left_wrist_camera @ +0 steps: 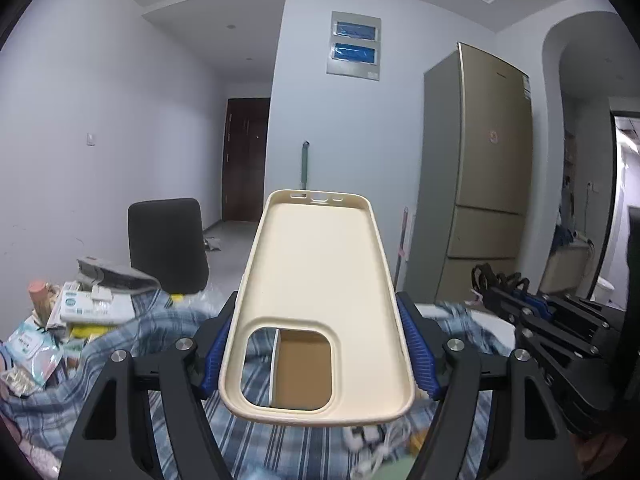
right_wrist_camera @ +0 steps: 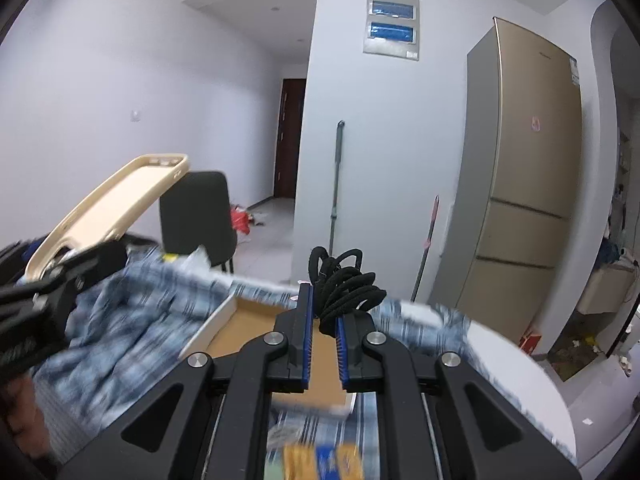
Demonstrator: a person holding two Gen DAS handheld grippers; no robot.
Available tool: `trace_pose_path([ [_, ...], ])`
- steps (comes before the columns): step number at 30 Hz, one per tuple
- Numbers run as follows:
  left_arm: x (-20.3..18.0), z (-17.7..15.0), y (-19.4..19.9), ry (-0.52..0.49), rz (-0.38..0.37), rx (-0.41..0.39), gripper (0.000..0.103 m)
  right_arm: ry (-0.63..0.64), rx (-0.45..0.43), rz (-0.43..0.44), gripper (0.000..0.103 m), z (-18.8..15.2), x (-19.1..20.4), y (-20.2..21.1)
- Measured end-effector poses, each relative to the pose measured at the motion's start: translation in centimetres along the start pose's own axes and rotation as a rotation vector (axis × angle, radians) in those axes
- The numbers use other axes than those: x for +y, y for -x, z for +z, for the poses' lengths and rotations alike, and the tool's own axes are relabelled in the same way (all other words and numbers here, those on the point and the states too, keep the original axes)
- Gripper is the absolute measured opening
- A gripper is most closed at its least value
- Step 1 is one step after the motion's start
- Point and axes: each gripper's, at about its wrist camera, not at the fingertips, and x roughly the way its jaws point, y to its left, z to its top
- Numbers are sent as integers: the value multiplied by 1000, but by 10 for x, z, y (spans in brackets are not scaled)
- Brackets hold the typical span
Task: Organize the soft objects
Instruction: 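Carry the phone case and cable into the box and release both tools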
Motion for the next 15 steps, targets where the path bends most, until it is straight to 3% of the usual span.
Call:
trace_pose_path([
  [4,5,16,-31,63,15,0,75,-93,17,-7,10,27,-9,-41],
  [7,0,27,-53,61,7,-4,75,-94,25,-32,10,38,-11,-69],
  [15,4,30,-106,61,-11,60,75,-103,112,-22,10,10,-12,-106],
])
